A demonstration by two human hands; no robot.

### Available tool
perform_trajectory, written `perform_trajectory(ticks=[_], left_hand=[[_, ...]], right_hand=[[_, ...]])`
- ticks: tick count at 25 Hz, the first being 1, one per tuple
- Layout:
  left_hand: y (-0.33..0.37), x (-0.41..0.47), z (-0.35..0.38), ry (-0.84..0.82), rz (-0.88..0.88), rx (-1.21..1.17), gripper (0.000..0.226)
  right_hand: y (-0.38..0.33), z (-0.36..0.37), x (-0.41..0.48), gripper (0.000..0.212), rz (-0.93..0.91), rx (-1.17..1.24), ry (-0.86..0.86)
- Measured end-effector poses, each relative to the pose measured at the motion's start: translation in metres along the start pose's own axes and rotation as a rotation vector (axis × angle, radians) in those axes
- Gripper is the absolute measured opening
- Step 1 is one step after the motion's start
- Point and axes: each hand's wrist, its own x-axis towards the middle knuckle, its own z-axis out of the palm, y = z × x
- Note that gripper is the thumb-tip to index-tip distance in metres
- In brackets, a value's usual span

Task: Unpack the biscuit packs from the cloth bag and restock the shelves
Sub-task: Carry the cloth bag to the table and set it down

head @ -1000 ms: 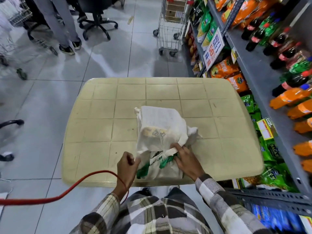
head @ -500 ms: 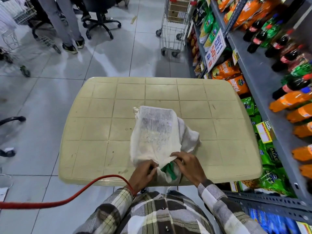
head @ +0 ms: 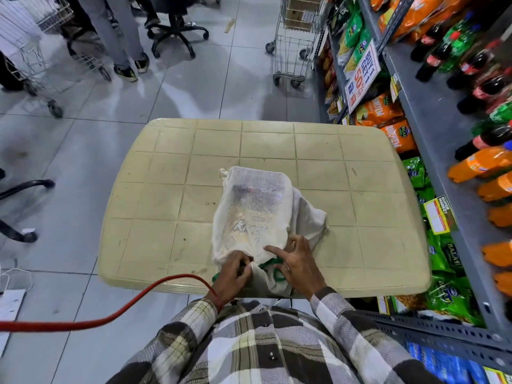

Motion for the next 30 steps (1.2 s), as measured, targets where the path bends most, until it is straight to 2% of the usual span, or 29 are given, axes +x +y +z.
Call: perform_trajectory(ticks=[2,5,8,11,13,15,18,20,21,23,25,27,29,30], left_hand=[[0.003,0.001,-0.004,0.038,-0.021,-0.048,0.008],[0.006,0.003,-0.008,0.069,-0.076,-0.123,0.018],[0.009,0.000,-0.004,0.084,-0.075,-0.111,0.021],[0.013,-0.002,-0.004,0.143,-0.035,0.020,0.016],[0.011,-0.004,-0.009,0.188,-0.024,0.133,0.021],[0.001,-0.011,-0.014,0.278,-0.095,0.170,0.024],[-0.014,-0.027,-0.018,0.343,-0.358,0.003,0.017],[-0.019,-0.035,-0.022,0.308,-0.398,-0.230,0.015],[-0.017,-0.037,-0.026,0.287,-0.397,-0.368,0.018],[-0.012,-0.036,-0.034,0.271,-0.398,-0.622,0.023],[-0.001,-0.029,-0.041,0.333,-0.425,-0.779,0.022],[0.009,-0.022,-0.050,0.405,-0.432,-0.913,0.018],[0.007,-0.022,-0.063,0.454,-0.434,-1.070,0.019],[0.001,-0.028,-0.070,0.478,-0.442,-1.175,0.020]], right_hand=[[-0.001,0.002,0.007,0.056,-0.143,-0.112,0.030],[-0.002,0.005,0.023,0.036,-0.341,-0.188,-0.026],[0.000,0.005,0.036,0.023,-0.373,-0.114,-0.024],[-0.003,0.002,0.038,0.024,-0.350,-0.120,-0.015],[0.003,-0.009,0.043,0.024,-0.155,-0.034,0.047],[0.022,-0.020,0.051,0.015,0.209,0.116,0.179],[0.063,-0.030,0.057,0.007,0.752,0.463,0.363],[0.075,-0.025,0.053,0.009,0.924,0.615,0.300],[0.075,-0.020,0.050,0.011,0.931,0.618,0.252],[0.071,-0.016,0.041,0.025,0.806,0.489,0.181],[0.064,-0.014,0.038,0.042,0.520,0.224,0.131],[0.056,-0.013,0.044,0.033,0.296,0.048,0.090],[0.055,-0.015,0.046,0.017,0.278,0.058,0.121],[0.059,-0.016,0.045,0.018,0.383,0.133,0.177]])
